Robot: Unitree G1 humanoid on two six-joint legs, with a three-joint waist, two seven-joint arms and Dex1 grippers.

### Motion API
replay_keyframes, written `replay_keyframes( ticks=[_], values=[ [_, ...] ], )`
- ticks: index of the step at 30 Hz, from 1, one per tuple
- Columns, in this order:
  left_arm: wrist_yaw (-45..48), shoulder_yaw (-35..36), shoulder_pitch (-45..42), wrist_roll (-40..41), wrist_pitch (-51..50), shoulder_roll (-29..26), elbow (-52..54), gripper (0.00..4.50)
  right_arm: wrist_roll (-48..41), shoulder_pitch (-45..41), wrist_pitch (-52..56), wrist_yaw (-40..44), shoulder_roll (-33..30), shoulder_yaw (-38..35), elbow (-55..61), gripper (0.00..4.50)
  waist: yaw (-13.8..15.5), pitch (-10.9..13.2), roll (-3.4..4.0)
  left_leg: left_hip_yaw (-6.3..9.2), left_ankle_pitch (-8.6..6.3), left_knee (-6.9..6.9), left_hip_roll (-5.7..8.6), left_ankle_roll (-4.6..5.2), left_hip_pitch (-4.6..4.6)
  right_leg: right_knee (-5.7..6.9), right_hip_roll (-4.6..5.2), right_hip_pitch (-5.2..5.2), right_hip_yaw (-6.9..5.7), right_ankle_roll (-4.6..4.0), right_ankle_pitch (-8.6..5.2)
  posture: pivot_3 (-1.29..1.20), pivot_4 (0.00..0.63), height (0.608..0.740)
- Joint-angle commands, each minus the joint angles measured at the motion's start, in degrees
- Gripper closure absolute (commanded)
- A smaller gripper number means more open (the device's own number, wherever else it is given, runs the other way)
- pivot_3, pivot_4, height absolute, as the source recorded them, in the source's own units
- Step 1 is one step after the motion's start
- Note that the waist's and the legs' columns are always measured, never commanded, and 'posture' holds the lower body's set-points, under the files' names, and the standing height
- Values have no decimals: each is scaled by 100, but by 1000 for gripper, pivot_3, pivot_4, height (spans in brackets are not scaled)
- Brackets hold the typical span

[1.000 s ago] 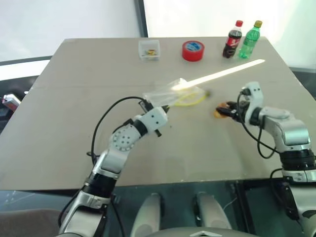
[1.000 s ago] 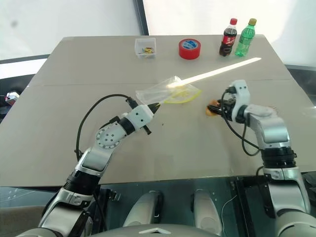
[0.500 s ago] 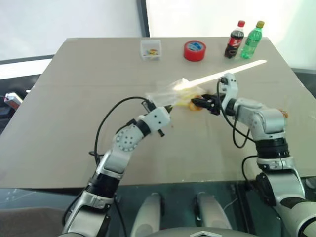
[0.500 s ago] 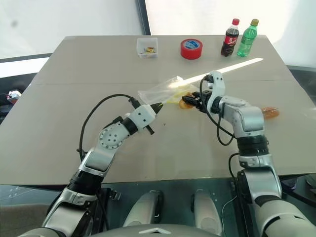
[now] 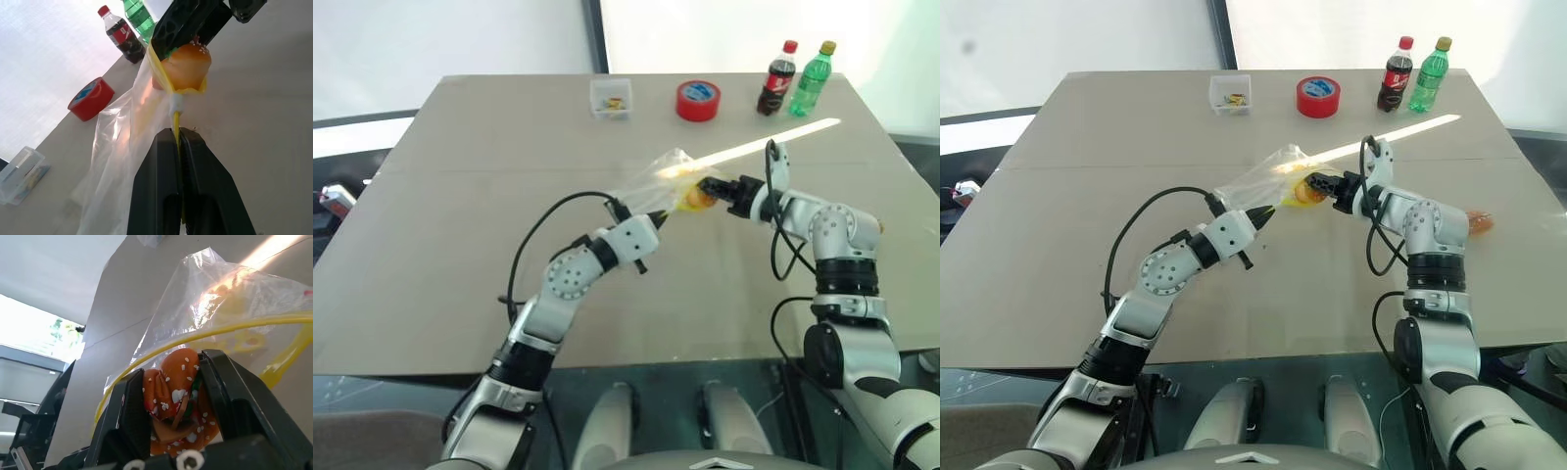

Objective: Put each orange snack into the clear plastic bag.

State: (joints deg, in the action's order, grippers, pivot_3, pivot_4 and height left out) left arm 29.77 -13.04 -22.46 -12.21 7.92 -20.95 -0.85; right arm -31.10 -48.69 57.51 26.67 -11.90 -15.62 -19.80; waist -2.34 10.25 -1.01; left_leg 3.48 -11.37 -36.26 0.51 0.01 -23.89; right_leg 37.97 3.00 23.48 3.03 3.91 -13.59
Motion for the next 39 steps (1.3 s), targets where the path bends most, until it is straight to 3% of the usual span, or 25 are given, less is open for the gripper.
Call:
replay_keyframes(
  ticks=[1, 13, 21, 27, 32, 33, 39],
  values=[
    [17, -22, -129, 55, 175, 3, 17, 4500, -354, -298, 45, -243, 62, -453, -129, 2609, 1, 0, 0, 0, 0, 0, 0, 0, 0, 0, 0, 0, 0, 0, 0, 0, 150, 740],
    [48, -80, -119, 117, 229, 119, -76, 4500, -596, -302, -154, -792, 685, -632, -119, 2609, 0, 0, 2, 1, 0, 3, -1, 0, 0, 0, -2, 1, -1, 0, 0, 0, 150, 740],
    [150, -115, -163, 206, 295, 193, -64, 4500, 936, -48, -2081, -179, 460, 1112, -102, 2609, -16, 0, 2, 1, 0, 3, -1, 0, 0, 0, -4, 2, 0, 0, 0, 0, 150, 740],
    [150, -132, -167, 185, 308, 214, -77, 4500, 1099, -65, -2808, 109, 494, 1212, -308, 2609, -8, 0, 2, 1, 0, 3, -1, 0, 0, -1, -3, 2, 0, 0, 0, 0, 150, 740],
    [123, -131, -155, 169, 305, 232, -71, 4500, 1314, 117, -2809, 205, 344, 1407, -113, 236, -6, 0, 2, 2, 0, 3, -1, 0, 0, 0, -3, 2, 0, 0, 0, 0, 150, 740],
    [108, -126, -161, 155, 304, 235, -92, 4500, 1303, 182, -2739, 277, 296, 1434, -35, 54, -2, 0, 2, 2, 0, 3, -1, 0, 0, 0, -3, 2, 0, 0, 0, 0, 150, 740],
    [32, -134, -152, 96, 293, 266, -183, 4500, 772, 727, -2154, 807, -68, 1267, 887, 54, 3, 0, 2, 2, 0, 3, -1, 0, 0, -2, -2, 2, 0, 0, 0, 0, 150, 740]
  ],
)
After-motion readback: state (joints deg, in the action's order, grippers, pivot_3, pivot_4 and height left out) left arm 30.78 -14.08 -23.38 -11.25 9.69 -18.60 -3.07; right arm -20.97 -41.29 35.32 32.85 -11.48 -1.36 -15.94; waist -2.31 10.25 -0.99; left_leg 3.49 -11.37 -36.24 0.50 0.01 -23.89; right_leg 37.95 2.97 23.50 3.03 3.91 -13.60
